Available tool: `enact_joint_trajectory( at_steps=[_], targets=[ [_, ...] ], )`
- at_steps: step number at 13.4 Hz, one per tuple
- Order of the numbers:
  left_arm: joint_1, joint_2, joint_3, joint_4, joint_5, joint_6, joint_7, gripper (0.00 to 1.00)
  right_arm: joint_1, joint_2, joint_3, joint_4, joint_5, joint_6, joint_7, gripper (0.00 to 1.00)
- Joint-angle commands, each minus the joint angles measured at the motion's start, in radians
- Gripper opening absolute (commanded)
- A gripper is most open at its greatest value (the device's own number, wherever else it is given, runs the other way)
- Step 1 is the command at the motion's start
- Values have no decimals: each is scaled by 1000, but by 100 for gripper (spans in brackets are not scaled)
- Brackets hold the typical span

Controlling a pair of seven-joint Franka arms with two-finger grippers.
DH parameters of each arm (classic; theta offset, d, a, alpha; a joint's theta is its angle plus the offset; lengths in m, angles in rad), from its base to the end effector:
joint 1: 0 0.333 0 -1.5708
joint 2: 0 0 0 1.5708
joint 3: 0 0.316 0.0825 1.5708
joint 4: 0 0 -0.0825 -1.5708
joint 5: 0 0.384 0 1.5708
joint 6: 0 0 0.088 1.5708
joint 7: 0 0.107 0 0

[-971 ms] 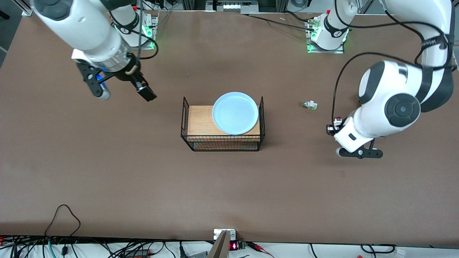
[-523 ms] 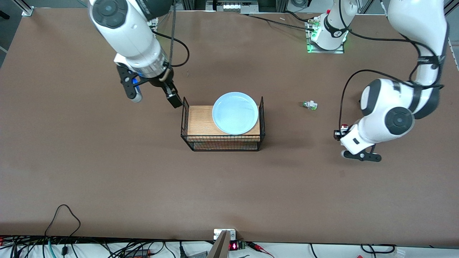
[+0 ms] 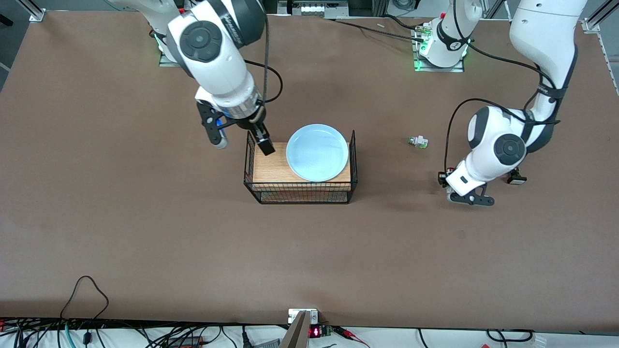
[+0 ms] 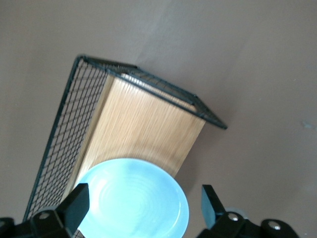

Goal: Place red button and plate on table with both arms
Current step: 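Place the part with the left gripper while the right gripper nears the plate, then grasp the plate rim with the right gripper while the left gripper withdraws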

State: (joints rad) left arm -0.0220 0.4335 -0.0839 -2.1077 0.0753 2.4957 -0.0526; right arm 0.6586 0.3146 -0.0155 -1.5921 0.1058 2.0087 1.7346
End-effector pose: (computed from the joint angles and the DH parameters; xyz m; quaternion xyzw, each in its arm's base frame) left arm 0.5726 -0.0614 0.2048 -0.9983 0.0537 0.0211 0.0060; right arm 0.5273 0.4044 0.4621 -0.8424 0.5343 0.0242 0.0647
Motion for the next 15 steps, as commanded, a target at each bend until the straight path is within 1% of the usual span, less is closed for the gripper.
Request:
enact_joint_trajectory(
  at_steps=[1,2,4,5,6,9,11,12,13,15],
  targets=[
    [5,-15,-19,-38,18,45,-56,77,45,41,-12,6,-4,63,62,100],
    [4,-18,-20,-35,18,39,-84,100,61,58,-14,8,-6,71,60,100],
    [2,-41,-34,-22,18,28,-96,100,82,90,-14,8,-35,91,59,100],
    [2,-62,-36,6,18,-24,-98,100,99,112,-15,8,-58,93,59,100],
    [2,-73,-37,62,20,-111,-98,100,110,127,-15,8,-79,93,59,100],
    [2,-78,-71,306,20,-451,-95,100,133,141,-15,-17,-95,94,53,100],
    [2,-79,-82,461,21,-651,-84,100,134,147,-15,-28,-101,94,45,99],
    [2,-78,-89,550,20,-748,-78,100,136,152,-15,-28,-115,94,45,97],
    [1,-78,-94,622,20,-823,-78,100,138,153,-15,-28,-115,93,48,93],
    [4,-79,-100,705,20,-915,-58,100,141,161,-15,-29,-115,94,48,84]
  ],
)
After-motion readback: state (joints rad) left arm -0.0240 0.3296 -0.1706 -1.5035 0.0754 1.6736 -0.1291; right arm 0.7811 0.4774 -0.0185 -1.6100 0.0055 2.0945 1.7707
